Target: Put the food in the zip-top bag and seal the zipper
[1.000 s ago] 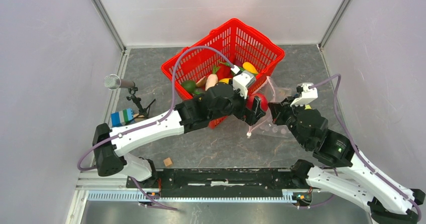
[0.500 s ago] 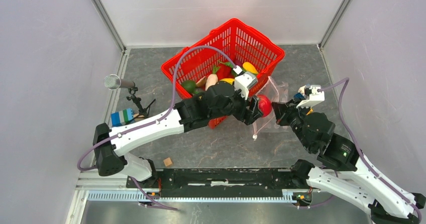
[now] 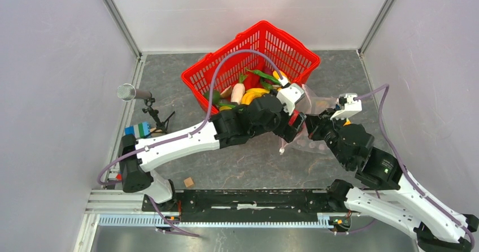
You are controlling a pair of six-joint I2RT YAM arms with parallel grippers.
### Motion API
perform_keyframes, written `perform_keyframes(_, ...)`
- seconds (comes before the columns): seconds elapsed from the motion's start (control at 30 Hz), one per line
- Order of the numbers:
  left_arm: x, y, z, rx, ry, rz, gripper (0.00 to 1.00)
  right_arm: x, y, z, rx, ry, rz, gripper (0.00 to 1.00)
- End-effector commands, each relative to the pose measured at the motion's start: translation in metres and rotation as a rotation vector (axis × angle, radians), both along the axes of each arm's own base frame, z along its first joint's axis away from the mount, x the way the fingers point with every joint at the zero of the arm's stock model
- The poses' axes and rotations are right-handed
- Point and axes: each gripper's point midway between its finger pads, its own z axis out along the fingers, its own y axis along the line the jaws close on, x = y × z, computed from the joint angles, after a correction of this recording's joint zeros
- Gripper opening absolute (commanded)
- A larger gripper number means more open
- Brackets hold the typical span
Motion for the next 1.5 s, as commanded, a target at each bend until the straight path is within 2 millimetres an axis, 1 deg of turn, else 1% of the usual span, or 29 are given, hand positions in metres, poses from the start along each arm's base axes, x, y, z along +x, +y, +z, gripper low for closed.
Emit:
perform_keyframes(0.0,-0.005,0.015,0.054,-0.097,-0.093,-0.025,0.91,0.005,-0.028,0.008,-0.007,-0.018,-0.142,0.00)
perform_keyframes(0.03,-0.007,0.019,0.059,-0.105,-0.098,-0.030,0.91,0.006,-0.030,0.011,0.000,-0.031,-0.151,0.00)
perform_keyframes(0.13,-0.013,0.032,0.079,-0.152,-0.120,-0.039,0.93,0.006,-0.040,0.028,-0.013,-0.078,-0.173,0.00)
perform_keyframes(0.23,-0.008,0.050,0.091,-0.162,-0.167,0.013,0.96,0.010,-0.062,0.034,-0.119,-0.060,-0.280,0.00)
perform_keyframes(0.27,-0.004,0.058,0.091,-0.150,-0.181,0.040,0.98,0.011,-0.070,0.033,-0.159,-0.053,-0.320,0.00)
perform_keyframes(0.33,0.009,0.075,0.088,-0.108,-0.202,0.106,1.00,0.011,-0.077,0.033,-0.208,-0.039,-0.351,0.00)
perform_keyframes(0.37,0.014,0.082,0.085,-0.088,-0.200,0.127,1.00,0.012,-0.070,0.037,-0.218,-0.055,-0.311,0.00)
perform_keyframes(0.43,0.025,0.096,0.079,-0.072,-0.184,0.165,1.00,0.012,-0.044,0.047,-0.268,-0.095,-0.145,0.00)
perform_keyframes(0.47,0.031,0.102,0.077,-0.081,-0.171,0.176,1.00,0.013,-0.041,0.050,-0.285,-0.078,-0.137,0.00)
perform_keyframes(0.53,0.045,0.112,0.073,-0.110,-0.138,0.193,1.00,0.014,-0.061,0.050,-0.321,-0.032,-0.247,0.00)
perform_keyframes(0.57,0.051,0.116,0.071,-0.122,-0.118,0.193,1.00,0.015,-0.067,0.049,-0.342,-0.040,-0.278,0.00)
perform_keyframes(0.6,0.058,0.120,0.067,-0.124,-0.090,0.189,1.00,0.015,-0.063,0.047,-0.365,-0.054,-0.240,0.00)
perform_keyframes(0.67,0.070,0.127,0.057,-0.085,-0.058,0.190,1.00,0.016,-0.048,0.038,-0.413,-0.039,-0.157,0.00)
perform_keyframes(0.73,0.080,0.130,0.047,-0.034,-0.047,0.174,1.00,0.017,-0.046,0.025,-0.446,0.004,-0.160,0.00)
perform_keyframes(0.8,0.094,0.135,0.036,0.021,-0.030,0.189,1.00,0.019,-0.044,0.011,-0.457,0.021,-0.166,0.00)
perform_keyframes(0.83,0.103,0.139,0.029,0.047,-0.021,0.195,1.00,0.020,-0.039,0.006,-0.448,0.023,-0.150,0.00)
perform_keyframes(0.87,0.111,0.142,0.021,0.068,0.000,0.188,1.00,0.019,-0.035,0.004,-0.429,0.018,-0.126,0.00)
perform_keyframes(0.97,0.126,0.145,0.007,0.076,0.074,0.125,1.00,0.017,-0.021,-0.005,-0.389,0.006,-0.064,0.00)
perform_keyframes(1.07,0.153,0.149,-0.008,0.095,0.151,0.142,1.00,0.018,-0.019,-0.013,-0.394,0.014,-0.052,0.00)
perform_keyframes(1.17,0.174,0.147,-0.036,0.151,0.211,0.176,1.00,0.018,-0.016,-0.020,-0.401,0.028,-0.043,0.00)
perform_keyframes(1.2,0.176,0.146,-0.049,0.179,0.238,0.171,1.00,0.017,-0.014,-0.023,-0.399,0.031,-0.034,0.00)
perform_keyframes(1.3,0.180,0.144,-0.076,0.231,0.287,0.154,0.99,0.016,-0.008,-0.029,-0.384,0.034,-0.010,0.01)
perform_keyframes(1.4,0.188,0.138,-0.093,0.240,0.327,0.158,0.99,0.017,-0.005,-0.035,-0.379,0.036,-0.002,0.01)
perform_keyframes(1.47,0.194,0.134,-0.108,0.249,0.362,0.171,0.97,0.017,-0.003,-0.037,-0.383,0.040,0.007,0.01)
